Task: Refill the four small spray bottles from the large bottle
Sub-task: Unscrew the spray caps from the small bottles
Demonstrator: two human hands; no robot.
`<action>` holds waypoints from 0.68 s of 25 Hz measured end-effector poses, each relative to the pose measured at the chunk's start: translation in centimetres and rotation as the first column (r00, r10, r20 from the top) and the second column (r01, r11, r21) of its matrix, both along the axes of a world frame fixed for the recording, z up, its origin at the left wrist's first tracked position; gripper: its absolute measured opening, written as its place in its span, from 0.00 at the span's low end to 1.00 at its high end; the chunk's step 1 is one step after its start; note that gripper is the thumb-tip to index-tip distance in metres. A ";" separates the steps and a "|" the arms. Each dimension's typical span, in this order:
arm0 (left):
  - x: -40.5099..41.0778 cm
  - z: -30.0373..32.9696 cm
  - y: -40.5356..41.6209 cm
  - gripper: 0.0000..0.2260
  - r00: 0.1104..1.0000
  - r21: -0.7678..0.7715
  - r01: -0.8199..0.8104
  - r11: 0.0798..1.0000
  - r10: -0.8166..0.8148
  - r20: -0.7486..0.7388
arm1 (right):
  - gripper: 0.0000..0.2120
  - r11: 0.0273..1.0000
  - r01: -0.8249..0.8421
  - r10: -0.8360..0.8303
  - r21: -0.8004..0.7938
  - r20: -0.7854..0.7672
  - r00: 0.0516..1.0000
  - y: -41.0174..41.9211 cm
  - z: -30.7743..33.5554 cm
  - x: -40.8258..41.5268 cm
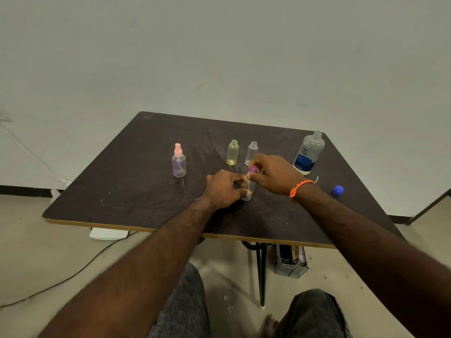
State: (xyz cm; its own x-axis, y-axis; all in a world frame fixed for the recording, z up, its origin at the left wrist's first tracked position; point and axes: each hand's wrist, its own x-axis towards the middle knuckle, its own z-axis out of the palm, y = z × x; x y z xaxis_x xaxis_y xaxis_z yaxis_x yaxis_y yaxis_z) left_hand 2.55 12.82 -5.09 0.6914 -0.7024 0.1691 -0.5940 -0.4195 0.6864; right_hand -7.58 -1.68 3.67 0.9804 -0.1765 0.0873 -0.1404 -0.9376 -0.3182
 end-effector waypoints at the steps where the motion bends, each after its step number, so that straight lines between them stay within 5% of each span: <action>1: 0.0 0.0 0.0 0.12 1.000 0.006 -0.003 1.000 0.003 -0.002 | 0.10 0.999 -0.033 0.033 0.037 -0.005 0.999 0.1 0.1 -0.1; 6: 0.1 -0.3 0.0 0.07 1.000 0.004 0.009 1.000 -0.009 -0.001 | 0.26 0.990 -0.069 0.074 0.125 -0.033 0.997 0.2 0.8 0.0; 10: -0.1 -0.2 0.1 0.13 1.000 -0.006 0.002 1.000 -0.002 -0.007 | 0.14 0.998 -0.011 0.009 -0.061 -0.033 0.999 -0.2 -0.4 0.4; 17: -0.4 -0.3 0.3 0.08 1.000 -0.010 0.011 1.000 -0.010 0.021 | 0.11 1.000 0.017 -0.015 -0.017 0.083 0.996 -0.6 1.8 0.1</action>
